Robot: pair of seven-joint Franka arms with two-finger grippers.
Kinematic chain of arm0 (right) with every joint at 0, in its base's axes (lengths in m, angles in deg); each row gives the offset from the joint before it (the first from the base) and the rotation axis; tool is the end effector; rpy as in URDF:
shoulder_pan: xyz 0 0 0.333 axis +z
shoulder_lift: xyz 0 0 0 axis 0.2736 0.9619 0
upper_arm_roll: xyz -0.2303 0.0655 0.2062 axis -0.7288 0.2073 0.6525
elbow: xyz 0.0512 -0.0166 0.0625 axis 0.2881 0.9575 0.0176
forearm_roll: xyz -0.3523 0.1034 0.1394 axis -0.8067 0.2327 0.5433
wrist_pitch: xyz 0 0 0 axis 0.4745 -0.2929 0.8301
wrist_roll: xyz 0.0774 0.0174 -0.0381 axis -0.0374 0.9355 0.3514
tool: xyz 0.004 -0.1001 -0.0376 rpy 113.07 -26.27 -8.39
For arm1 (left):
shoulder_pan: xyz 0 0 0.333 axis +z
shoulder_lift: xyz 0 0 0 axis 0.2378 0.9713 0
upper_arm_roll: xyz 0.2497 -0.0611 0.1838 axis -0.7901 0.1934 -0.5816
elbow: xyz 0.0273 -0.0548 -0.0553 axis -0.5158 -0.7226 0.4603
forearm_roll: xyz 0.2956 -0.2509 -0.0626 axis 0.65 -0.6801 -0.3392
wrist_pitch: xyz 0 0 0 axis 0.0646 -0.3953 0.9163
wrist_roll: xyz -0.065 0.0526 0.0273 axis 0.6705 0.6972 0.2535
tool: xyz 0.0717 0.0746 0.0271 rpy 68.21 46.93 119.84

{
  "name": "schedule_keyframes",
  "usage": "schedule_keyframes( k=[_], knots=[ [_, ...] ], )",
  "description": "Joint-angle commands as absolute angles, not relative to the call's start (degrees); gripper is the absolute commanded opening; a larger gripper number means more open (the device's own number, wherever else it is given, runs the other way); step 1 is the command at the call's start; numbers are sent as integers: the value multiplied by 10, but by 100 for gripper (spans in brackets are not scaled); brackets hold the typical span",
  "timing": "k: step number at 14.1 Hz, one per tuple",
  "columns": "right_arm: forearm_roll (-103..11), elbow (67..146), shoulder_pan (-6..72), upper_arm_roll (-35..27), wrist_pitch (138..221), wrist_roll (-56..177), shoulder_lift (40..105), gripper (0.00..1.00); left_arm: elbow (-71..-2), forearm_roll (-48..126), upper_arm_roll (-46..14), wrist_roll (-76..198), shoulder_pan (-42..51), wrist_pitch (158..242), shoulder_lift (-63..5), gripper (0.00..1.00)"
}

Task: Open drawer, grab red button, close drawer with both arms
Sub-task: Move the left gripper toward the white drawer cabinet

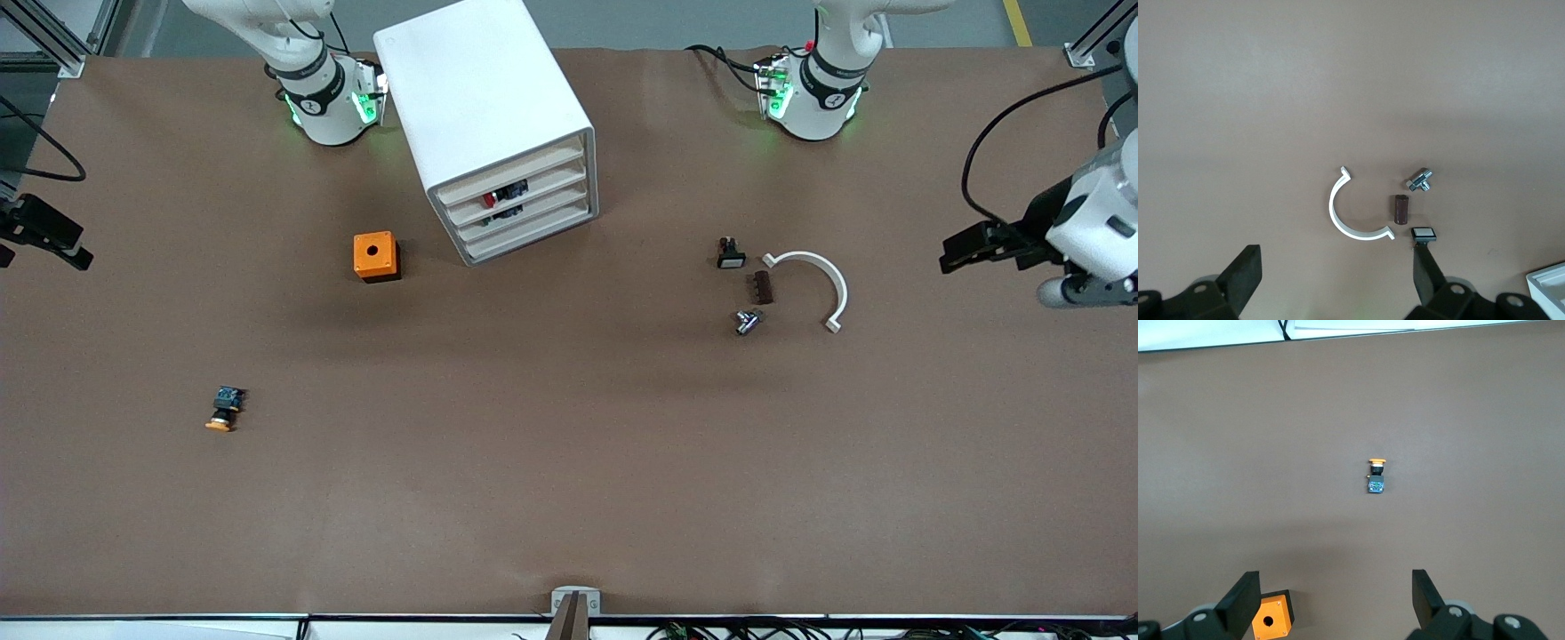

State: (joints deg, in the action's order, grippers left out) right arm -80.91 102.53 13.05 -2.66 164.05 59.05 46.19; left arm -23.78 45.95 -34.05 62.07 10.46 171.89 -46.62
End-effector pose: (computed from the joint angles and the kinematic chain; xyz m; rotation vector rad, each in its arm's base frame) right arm 0.5506 -0.0644 0.6316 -3.1117 0.1007 -0.2333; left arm 0.5894 -0.0412 0.5681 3.1153 0.0549 -0.1654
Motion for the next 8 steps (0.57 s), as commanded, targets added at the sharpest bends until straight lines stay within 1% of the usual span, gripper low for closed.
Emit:
schedule_keyframes(
  k=[1, 6, 8],
  knots=[
    [-817, 1013, 128, -23, 1636, 581, 468, 100, -227, 473, -338, 618, 92, 1724, -440, 100],
    [-817, 1013, 128, -24, 1636, 581, 468, 100, -219, 456, -337, 504, 39, 1724, -395, 100],
    [-817, 1013, 128, -23, 1636, 582, 468, 100, -203, 395, -338, 440, 30, 1718, -372, 100]
  ],
)
